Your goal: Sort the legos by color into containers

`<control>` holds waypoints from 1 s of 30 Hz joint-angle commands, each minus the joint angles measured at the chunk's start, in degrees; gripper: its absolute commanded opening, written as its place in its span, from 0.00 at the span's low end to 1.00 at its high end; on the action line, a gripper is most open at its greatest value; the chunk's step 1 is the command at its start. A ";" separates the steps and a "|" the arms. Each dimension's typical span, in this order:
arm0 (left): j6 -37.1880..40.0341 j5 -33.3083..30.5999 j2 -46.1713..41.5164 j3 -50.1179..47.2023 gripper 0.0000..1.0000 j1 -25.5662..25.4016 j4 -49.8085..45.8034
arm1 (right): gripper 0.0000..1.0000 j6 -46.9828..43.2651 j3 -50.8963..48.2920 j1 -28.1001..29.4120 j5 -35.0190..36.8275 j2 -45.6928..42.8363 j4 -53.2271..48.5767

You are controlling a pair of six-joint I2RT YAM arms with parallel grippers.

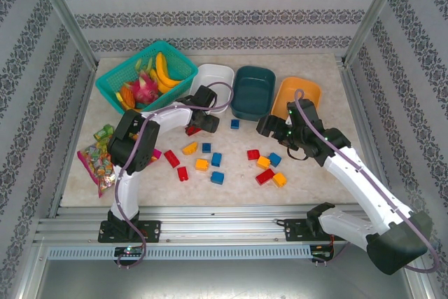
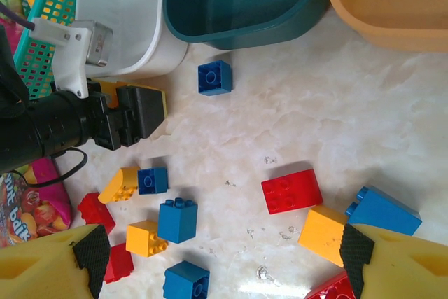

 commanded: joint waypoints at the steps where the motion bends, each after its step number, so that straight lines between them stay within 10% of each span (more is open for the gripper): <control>1: 0.48 -0.67 -0.49 0.38 0.66 -0.88 1.74 | 0.88 0.47 -0.40 0.18 -0.19 -0.90 -1.25; 21: -6.42 -3.78 -21.44 -3.05 0.60 -2.29 -9.88 | 0.86 0.51 0.68 2.48 -3.52 -0.09 1.22; 30: -6.70 -1.89 -1.13 24.10 0.62 1.08 -16.12 | 0.86 0.91 2.59 2.82 -4.62 2.29 2.16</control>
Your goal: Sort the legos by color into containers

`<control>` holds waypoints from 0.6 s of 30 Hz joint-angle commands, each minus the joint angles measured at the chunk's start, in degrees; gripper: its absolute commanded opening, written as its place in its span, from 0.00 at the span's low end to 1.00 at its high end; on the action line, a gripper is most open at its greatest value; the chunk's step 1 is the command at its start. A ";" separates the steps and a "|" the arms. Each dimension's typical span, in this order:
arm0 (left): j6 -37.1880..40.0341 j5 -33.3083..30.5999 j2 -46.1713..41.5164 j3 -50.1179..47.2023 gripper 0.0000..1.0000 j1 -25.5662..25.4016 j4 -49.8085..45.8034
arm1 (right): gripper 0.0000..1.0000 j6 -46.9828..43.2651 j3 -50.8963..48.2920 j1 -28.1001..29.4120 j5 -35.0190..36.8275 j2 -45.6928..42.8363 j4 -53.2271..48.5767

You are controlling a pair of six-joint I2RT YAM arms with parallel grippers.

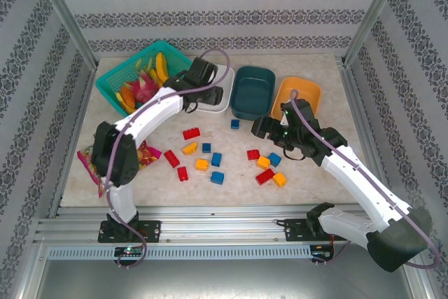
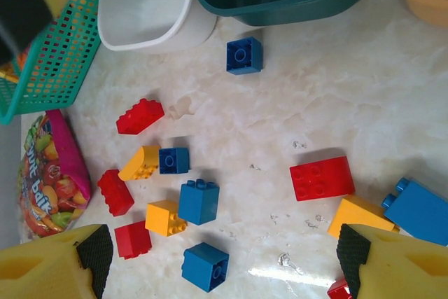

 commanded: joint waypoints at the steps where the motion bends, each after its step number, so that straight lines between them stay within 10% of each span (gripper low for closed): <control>1: -1.77 0.54 9.68 10.01 0.62 2.15 -6.16 | 0.86 0.67 2.79 0.63 -1.06 0.77 0.31; 7: -4.01 1.74 25.90 28.75 0.63 4.76 -11.68 | 0.86 0.73 4.57 0.59 -0.97 1.78 -4.04; 18: -5.93 6.45 28.82 31.04 0.86 6.06 -11.38 | 0.79 8.64 1.54 0.73 2.82 -0.18 -15.88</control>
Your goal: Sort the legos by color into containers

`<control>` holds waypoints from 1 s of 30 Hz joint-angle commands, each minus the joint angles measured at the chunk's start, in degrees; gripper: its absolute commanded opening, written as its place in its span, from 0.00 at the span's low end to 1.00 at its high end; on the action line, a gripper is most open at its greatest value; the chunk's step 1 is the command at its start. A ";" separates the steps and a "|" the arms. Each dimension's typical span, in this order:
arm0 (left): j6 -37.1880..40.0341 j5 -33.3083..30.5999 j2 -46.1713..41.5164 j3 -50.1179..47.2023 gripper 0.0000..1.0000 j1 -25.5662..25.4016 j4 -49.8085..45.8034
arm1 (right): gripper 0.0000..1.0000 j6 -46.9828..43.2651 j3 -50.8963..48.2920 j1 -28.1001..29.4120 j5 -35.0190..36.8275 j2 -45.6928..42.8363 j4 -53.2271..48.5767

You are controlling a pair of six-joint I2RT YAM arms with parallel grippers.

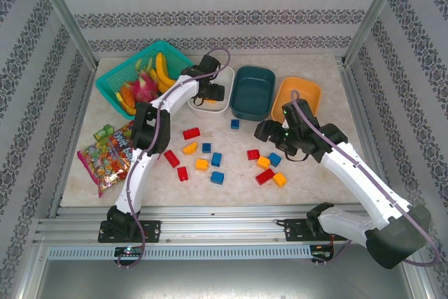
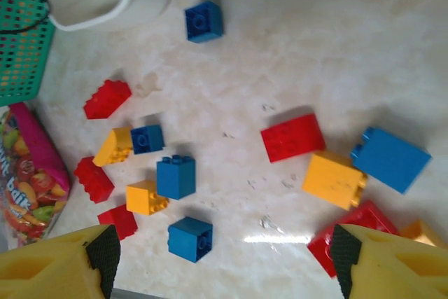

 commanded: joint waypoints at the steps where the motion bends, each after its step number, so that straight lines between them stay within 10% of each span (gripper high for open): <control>1: -1.32 1.81 -3.38 2.36 0.86 0.07 -1.23 | 0.76 5.49 -1.33 0.84 2.24 -0.99 -6.80; 8: -3.56 2.29 -15.93 -3.21 0.89 -0.41 -0.02 | 0.71 21.34 -2.84 7.19 3.62 1.61 -8.68; 18: -9.23 13.03 -55.44 -47.08 0.95 -3.49 15.82 | 0.61 43.62 -10.86 17.71 7.02 7.65 -2.10; 30: -16.35 20.56 -91.27 -79.37 0.97 -8.55 15.88 | 0.60 45.72 -16.28 18.06 12.34 14.51 7.87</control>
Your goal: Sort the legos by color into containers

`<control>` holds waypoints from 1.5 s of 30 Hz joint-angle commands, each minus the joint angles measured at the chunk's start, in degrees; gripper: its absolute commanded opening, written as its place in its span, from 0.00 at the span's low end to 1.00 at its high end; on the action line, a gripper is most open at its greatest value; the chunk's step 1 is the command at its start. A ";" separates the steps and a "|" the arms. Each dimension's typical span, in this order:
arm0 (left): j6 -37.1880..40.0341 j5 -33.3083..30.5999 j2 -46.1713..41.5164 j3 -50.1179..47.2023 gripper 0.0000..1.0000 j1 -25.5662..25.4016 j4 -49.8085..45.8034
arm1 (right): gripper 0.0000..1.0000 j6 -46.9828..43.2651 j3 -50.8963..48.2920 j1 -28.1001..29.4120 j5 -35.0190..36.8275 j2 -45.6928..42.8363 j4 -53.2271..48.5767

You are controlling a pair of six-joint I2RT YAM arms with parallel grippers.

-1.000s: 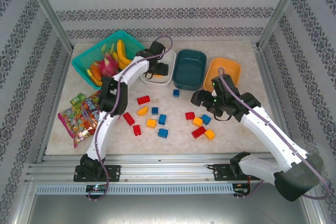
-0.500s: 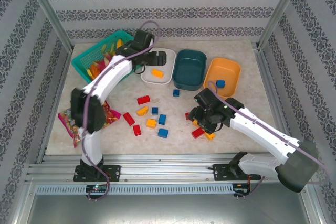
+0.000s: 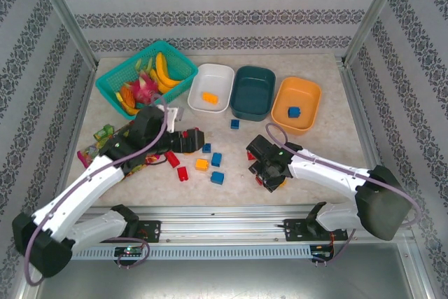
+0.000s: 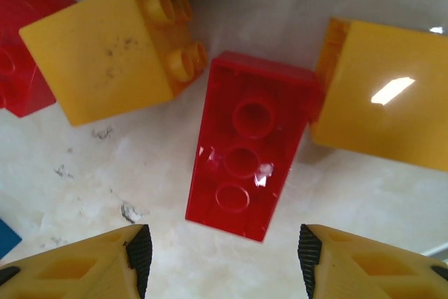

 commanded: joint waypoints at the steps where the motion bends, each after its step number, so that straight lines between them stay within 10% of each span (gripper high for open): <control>1: -3.11 2.97 -5.91 -2.66 0.97 -0.68 0.60 | 0.60 1.82 -1.17 -0.36 2.50 2.28 3.44; 27: -4.30 2.93 -10.51 -2.66 0.97 -0.70 -1.31 | 0.32 -1.00 -1.91 -0.97 3.87 6.75 4.22; 36: -4.86 0.27 -8.72 3.55 0.97 -0.64 -2.68 | 0.29 -8.91 17.70 5.60 13.75 -0.27 -15.62; 45: -5.78 -1.09 5.81 17.35 0.99 2.30 -2.42 | 0.31 -34.55 40.09 -9.48 9.79 15.94 -9.12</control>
